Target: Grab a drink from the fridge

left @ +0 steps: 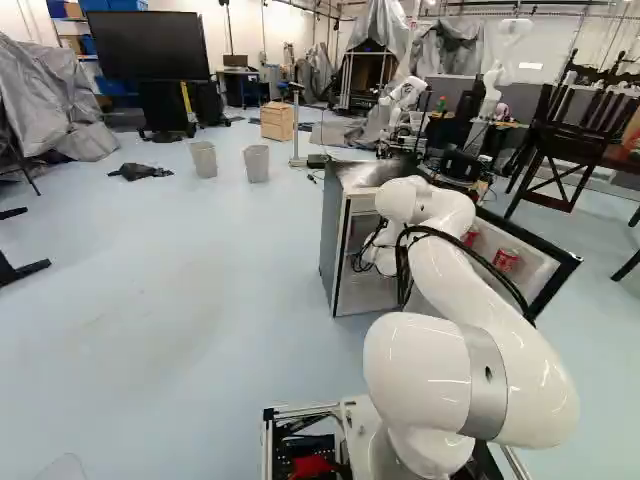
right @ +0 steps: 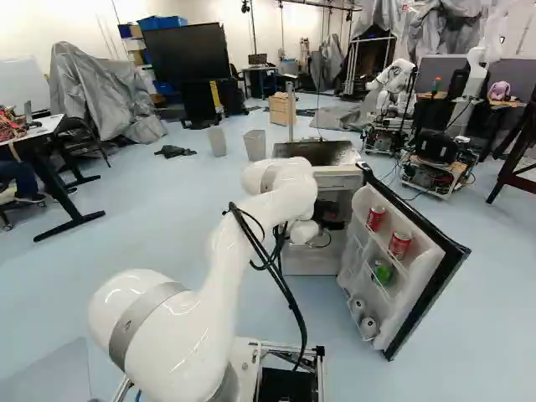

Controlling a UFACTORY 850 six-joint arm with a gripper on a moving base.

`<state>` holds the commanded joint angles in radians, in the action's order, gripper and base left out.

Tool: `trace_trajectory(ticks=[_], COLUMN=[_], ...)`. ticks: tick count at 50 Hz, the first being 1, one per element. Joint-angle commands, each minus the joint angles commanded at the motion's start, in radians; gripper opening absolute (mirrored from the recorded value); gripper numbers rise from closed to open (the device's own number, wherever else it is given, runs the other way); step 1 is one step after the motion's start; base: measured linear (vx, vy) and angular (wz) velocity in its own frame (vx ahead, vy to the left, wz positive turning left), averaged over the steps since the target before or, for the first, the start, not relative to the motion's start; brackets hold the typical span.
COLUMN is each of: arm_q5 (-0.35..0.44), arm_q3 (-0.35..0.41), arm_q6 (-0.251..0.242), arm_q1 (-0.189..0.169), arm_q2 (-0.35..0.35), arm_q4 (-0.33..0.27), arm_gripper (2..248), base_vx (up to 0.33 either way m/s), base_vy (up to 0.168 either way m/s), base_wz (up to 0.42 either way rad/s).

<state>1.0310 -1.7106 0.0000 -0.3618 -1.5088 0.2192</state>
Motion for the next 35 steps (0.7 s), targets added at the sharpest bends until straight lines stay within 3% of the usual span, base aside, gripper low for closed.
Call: trace_trajectory(ticks=[35], arm_q5=[-0.052], arm_q3=[-0.014], arm_q6=[0.0], arm_q1=[0.007], arm_q2=[0.026], arm_q4=[-0.012], arm_gripper=[247], base_vx=[0.0], base_vy=[0.0], base_wz=[0.0])
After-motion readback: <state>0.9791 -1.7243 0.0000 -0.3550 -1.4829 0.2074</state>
